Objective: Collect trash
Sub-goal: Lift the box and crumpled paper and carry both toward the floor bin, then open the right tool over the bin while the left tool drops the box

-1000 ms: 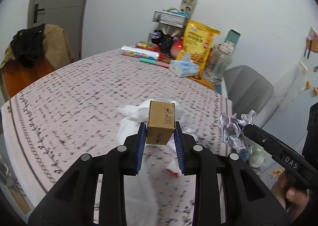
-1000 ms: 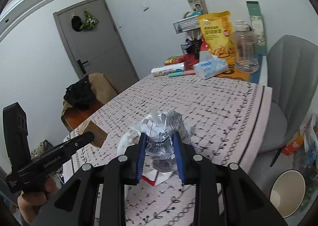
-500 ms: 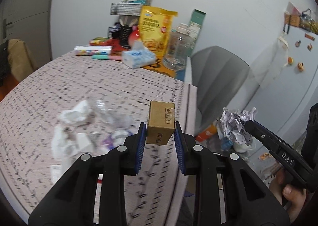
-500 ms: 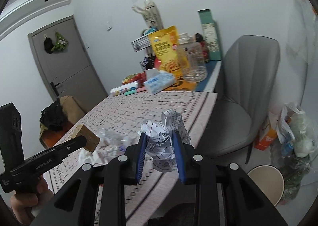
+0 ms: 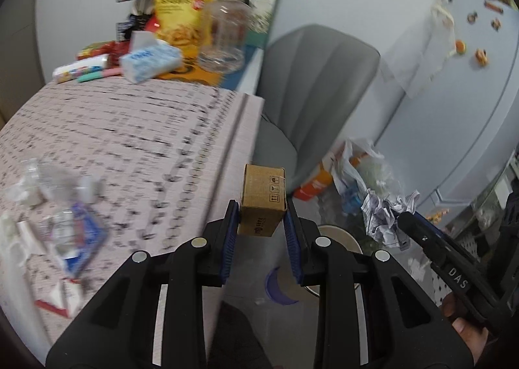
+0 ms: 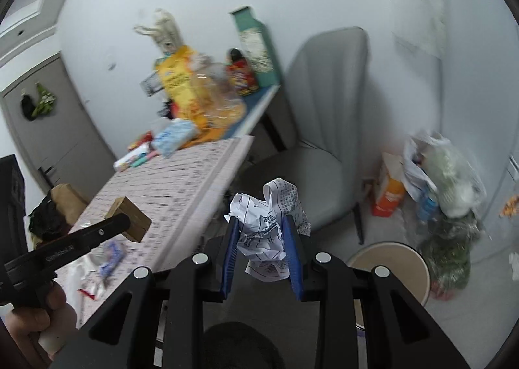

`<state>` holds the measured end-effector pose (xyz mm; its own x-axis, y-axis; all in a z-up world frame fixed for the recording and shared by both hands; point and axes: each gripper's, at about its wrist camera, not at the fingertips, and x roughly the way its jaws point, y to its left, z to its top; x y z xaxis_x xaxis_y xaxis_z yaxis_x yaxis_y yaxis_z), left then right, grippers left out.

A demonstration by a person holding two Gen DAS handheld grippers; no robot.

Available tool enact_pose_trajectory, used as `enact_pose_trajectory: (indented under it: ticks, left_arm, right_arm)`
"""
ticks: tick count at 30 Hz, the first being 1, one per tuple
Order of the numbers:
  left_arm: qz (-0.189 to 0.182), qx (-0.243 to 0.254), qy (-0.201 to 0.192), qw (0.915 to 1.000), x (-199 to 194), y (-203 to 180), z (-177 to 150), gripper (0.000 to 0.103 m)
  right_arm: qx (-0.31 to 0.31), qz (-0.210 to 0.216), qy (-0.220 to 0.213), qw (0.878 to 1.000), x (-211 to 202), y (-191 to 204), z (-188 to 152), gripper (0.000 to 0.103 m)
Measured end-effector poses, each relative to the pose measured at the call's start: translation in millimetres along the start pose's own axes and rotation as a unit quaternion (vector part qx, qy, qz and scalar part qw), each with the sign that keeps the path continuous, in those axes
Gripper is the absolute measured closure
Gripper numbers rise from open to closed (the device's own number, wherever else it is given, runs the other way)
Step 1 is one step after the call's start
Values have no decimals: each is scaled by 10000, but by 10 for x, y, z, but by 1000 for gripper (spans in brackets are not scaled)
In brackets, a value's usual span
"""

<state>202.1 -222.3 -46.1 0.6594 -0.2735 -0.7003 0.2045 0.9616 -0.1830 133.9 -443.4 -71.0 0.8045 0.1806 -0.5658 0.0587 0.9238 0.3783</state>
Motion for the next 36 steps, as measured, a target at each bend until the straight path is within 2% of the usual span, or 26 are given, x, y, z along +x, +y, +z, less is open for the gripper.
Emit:
enact_pose_trajectory:
  ticks: [6,11,18,21,23,25,29,32,33,34,35,36]
  left_arm:
    - [-233,157,323,9991,551,-391,-46,75]
    - [-159,291,594,9977,970,-601,-132,75]
    - [-171,318,1045,9939,1461,-778,-247,75]
    - [-172,394,1238,9914,1674,-876,-316,75]
    - [-205,406,1396,9892,1810,-925,-360,75]
    - [-300,474,1537,9865,1940,-994,-412,75]
    - [-561,642,1769,9805,2169,-1196,-501,75]
    - [-901,655,2053,9723,2312,-1393,-554,73]
    - [-1026,654,2159,9688,2348,-1439,-563,68]
    - [-1147,633,2224,9661,2355,-1458,-565,44]
    - [-1336,552,2195,9649,2341,-1465,-556,28]
    - [-1401,500,2114,9660,2317,-1467,-544,24]
  right_arm:
    - [401,-520,145,9977,226,-641,-97,75]
    - [765,-853,299,9930,440,-1135,-262,75]
    - [1200,-1104,595,9848,836,-1686,-496,74]
    - [1350,-1108,663,9824,976,-1860,-551,68]
    - [1524,-1133,711,9792,1045,-2008,-592,50]
    - [1653,-1180,682,9768,1037,-2104,-616,43]
    - [1840,-1263,606,9729,891,-2236,-656,43]
    - [1877,-1411,504,9707,710,-2296,-677,43]
    - [1904,-1432,481,9700,664,-2326,-678,42]
    - [1930,-1450,465,9693,618,-2340,-681,41]
    - [1955,-1461,445,9687,562,-2351,-687,40]
    - [1966,-1463,435,9685,527,-2363,-678,40]
